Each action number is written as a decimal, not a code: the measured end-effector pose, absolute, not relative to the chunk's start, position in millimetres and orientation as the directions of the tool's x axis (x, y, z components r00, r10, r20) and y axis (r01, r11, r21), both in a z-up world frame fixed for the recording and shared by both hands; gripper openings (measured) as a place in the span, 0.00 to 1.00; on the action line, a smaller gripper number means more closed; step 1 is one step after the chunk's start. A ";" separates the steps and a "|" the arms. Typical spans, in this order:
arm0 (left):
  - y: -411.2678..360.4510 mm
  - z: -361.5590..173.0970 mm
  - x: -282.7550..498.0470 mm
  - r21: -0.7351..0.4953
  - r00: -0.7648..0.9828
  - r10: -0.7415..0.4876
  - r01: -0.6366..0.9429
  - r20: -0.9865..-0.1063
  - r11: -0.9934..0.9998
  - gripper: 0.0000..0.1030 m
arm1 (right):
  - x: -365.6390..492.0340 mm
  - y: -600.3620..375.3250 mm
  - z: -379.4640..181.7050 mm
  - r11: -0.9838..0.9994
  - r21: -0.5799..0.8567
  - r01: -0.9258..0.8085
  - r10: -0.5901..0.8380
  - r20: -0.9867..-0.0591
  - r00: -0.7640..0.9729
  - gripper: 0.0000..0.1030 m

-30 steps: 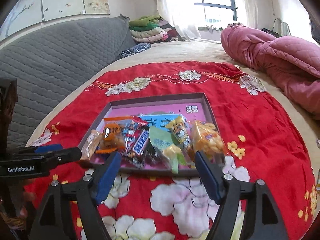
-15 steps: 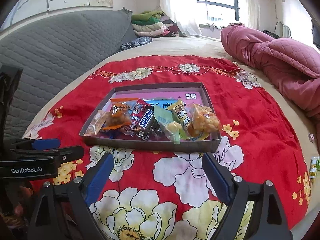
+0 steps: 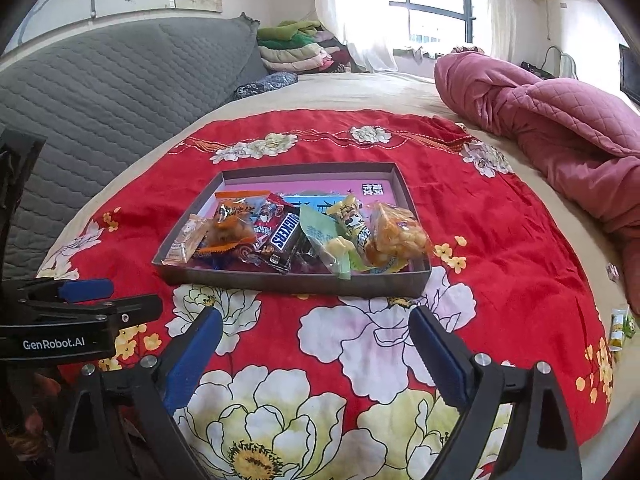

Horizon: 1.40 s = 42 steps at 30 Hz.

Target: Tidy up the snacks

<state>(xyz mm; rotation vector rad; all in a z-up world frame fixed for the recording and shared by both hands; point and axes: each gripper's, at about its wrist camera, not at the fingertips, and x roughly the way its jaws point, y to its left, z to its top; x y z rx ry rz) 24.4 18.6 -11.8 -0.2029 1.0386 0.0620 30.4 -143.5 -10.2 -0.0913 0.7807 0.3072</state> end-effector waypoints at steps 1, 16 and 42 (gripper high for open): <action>19.2 -11.9 24.4 -0.141 0.507 -0.047 -0.149 -0.861 0.979 0.76 | 30.3 -143.7 -10.5 0.952 0.030 -0.303 0.235 -0.705 0.669 0.91; 19.3 -14.9 24.8 -0.139 0.496 -0.050 -0.145 -0.867 0.980 0.76 | 32.6 -148.8 -14.2 0.959 0.035 -0.281 0.220 -0.716 0.663 0.91; 17.5 -17.3 25.7 -0.123 0.490 -0.035 -0.149 -0.871 0.981 0.76 | 34.1 -151.8 -17.6 0.963 0.047 -0.264 0.214 -0.726 0.653 0.92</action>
